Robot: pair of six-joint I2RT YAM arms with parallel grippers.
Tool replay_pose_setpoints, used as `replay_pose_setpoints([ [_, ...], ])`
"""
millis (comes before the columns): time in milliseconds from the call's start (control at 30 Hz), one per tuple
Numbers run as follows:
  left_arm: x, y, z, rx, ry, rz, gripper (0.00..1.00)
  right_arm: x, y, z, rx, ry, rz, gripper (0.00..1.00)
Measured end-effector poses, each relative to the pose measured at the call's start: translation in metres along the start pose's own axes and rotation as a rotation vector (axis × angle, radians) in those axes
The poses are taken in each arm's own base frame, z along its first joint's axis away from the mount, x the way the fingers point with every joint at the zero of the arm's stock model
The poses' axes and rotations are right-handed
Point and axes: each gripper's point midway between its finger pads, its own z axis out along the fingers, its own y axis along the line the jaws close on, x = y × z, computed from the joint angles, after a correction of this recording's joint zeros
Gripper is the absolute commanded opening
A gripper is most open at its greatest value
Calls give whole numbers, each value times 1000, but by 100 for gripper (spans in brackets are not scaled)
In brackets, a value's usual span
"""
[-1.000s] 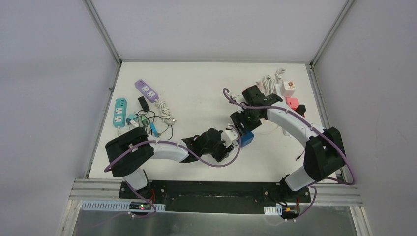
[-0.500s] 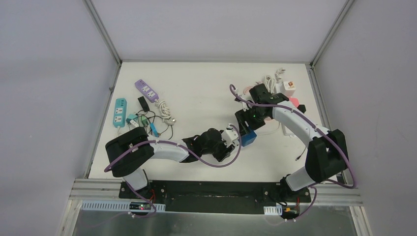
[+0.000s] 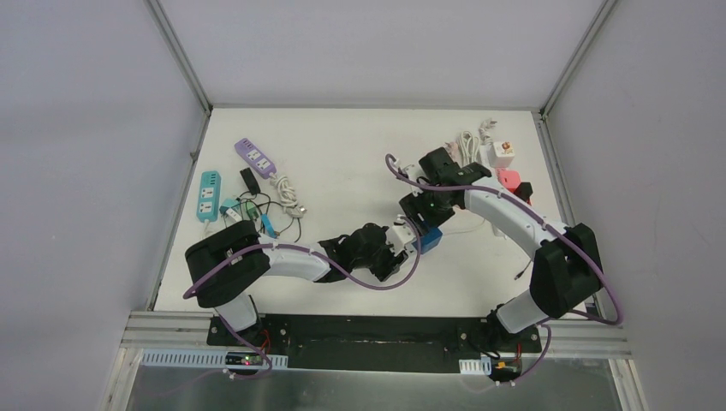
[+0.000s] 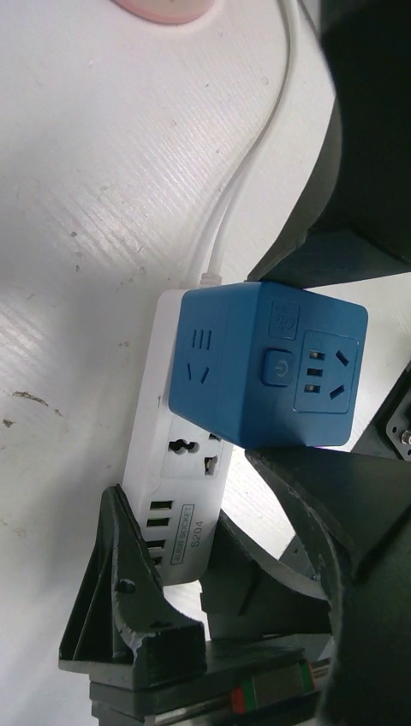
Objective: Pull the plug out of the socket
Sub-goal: Remove the plug from the socket.
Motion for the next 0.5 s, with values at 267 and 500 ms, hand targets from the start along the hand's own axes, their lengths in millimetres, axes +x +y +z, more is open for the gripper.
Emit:
replay_pose_setpoints([
  [267, 1, 1, 0, -5, 4, 0, 0, 0, -2, 0, 11, 3, 1, 0],
  [500, -5, -1, 5, 14, -11, 0, 0, 9, -17, -4, -47, -13, 105, 0],
])
